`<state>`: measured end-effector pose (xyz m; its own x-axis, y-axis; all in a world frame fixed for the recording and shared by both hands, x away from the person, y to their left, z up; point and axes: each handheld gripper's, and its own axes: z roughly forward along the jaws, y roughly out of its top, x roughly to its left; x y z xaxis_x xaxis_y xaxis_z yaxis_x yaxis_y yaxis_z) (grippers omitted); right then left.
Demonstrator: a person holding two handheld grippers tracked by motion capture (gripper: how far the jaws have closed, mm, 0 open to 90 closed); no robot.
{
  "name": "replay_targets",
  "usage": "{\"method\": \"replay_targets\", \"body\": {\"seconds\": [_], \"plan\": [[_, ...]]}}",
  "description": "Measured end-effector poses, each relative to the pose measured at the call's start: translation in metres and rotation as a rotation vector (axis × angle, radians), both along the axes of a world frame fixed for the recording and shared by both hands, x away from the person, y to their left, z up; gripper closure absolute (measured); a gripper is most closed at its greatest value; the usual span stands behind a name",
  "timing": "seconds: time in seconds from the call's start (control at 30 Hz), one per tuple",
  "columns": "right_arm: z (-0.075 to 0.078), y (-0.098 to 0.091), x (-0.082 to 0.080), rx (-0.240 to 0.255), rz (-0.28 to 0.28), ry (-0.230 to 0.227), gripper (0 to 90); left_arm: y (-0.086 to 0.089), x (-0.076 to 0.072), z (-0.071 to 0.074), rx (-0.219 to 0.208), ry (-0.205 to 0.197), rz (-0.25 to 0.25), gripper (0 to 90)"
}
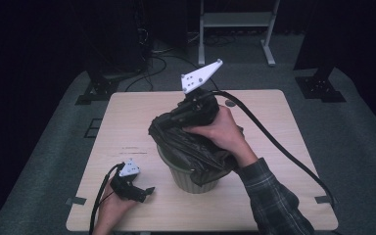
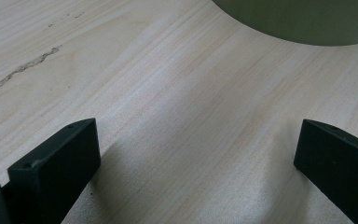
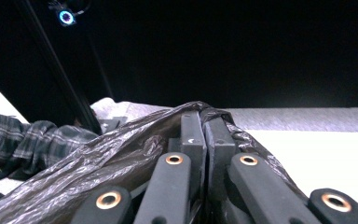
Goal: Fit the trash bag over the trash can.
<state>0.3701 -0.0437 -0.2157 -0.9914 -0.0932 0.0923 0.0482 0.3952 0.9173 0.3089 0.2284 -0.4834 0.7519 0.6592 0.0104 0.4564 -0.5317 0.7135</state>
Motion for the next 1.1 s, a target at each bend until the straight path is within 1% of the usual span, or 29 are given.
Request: {"method": "replay_targets", "body": {"seconds": [0.17, 0.23, 0.3, 0.37, 0.47, 0.6, 0.7, 0.73, 0.77, 0.8, 0.9, 1.0, 1.03, 1.07, 1.1], "plan": [[0.004, 0.026, 0.01, 0.009, 0.032, 0.007, 88.0, 0.0, 0.0, 0.0, 0.0, 0.001, -0.001, 0.0], [0.006, 0.036, 0.014, 0.022, 0.043, 0.015, 88.0, 0.0, 0.0, 0.0, 0.0, 0.001, -0.002, 0.0], [0.008, 0.045, 0.017, 0.018, 0.052, 0.011, 88.0, 0.0, 0.0, 0.0, 0.001, 0.0, -0.003, 0.0], [0.01, 0.052, 0.02, 0.014, 0.059, 0.009, 88.0, 0.0, 0.0, 0.0, 0.001, 0.0, -0.004, 0.0], [0.011, 0.057, 0.023, 0.042, 0.066, 0.016, 88.0, 0.0, 0.0, 0.0, 0.001, 0.0, -0.004, 0.0], [0.008, 0.054, 0.027, 0.041, 0.055, 0.033, 88.0, 0.0, 0.0, 0.0, 0.0, 0.0, -0.005, 0.0], [0.005, 0.05, 0.025, 0.019, 0.043, 0.015, 87.9, 0.0, 0.0, 0.0, 0.0, 0.001, -0.006, 0.0], [0.004, 0.046, 0.025, 0.018, 0.038, 0.015, 87.9, 0.0, 0.0, 0.0, 0.001, 0.001, -0.006, 0.0], [0.003, 0.037, 0.023, 0.024, 0.025, 0.012, 87.9, 0.0, 0.0, 0.0, -0.001, 0.002, -0.005, 0.0], [0.003, 0.037, 0.023, 0.024, 0.025, 0.012, 87.9, 0.0, 0.0, 0.0, -0.001, 0.002, -0.005, 0.0], [-0.001, 0.022, 0.022, 0.033, 0.002, 0.015, 87.9, 0.0, 0.0, 0.0, 0.001, 0.002, -0.005, 0.0], [-0.006, 0.007, 0.019, 0.023, -0.021, 0.013, 87.8, 0.0, 0.0, 0.0, 0.0, 0.002, -0.005, 0.0], [-0.01, 0.0, 0.016, 0.001, -0.034, 0.012, 87.6, 0.0, 0.0, 0.0, 0.0, 0.002, -0.005, 0.0], [-0.01, 0.0, 0.016, 0.001, -0.034, 0.012, 87.6, 0.0, 0.0, 0.0, 0.0, 0.002, -0.004, 0.0], [-0.012, -0.004, 0.014, 0.002, -0.047, 0.001, 87.6, 0.0, 0.0, 0.0, 0.0, 0.001, -0.004, 0.0]]}}
